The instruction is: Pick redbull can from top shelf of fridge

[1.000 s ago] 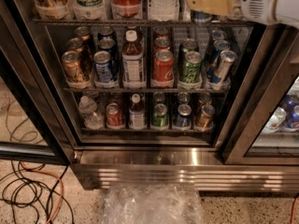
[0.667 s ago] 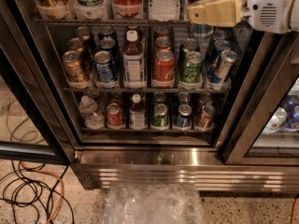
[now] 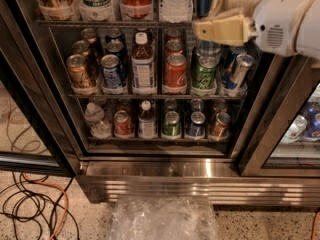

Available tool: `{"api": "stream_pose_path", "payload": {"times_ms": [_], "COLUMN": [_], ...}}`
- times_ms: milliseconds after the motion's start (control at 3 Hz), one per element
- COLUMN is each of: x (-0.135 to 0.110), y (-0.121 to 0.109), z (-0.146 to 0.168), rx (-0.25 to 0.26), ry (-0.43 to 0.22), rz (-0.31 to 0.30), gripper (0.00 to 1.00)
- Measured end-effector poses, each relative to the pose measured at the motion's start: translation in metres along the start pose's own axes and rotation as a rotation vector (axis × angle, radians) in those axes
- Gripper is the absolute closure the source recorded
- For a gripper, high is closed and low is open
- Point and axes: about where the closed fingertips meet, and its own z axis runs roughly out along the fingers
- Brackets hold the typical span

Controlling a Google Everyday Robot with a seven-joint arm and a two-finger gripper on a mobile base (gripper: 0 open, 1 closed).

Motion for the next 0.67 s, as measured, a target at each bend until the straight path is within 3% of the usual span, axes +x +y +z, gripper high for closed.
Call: {"api": "stream_pose_path", "payload": {"times_ms": [333, 667], "x": [0.0545, 0.0545], "y": [0.0484, 0.0484], "z": [0.0263, 0.0263], "rx": [-0.068, -0.068], "ry": [-0.004, -0.004], "rz": [0.21, 0.21], "gripper": [1.0, 1.0]}}
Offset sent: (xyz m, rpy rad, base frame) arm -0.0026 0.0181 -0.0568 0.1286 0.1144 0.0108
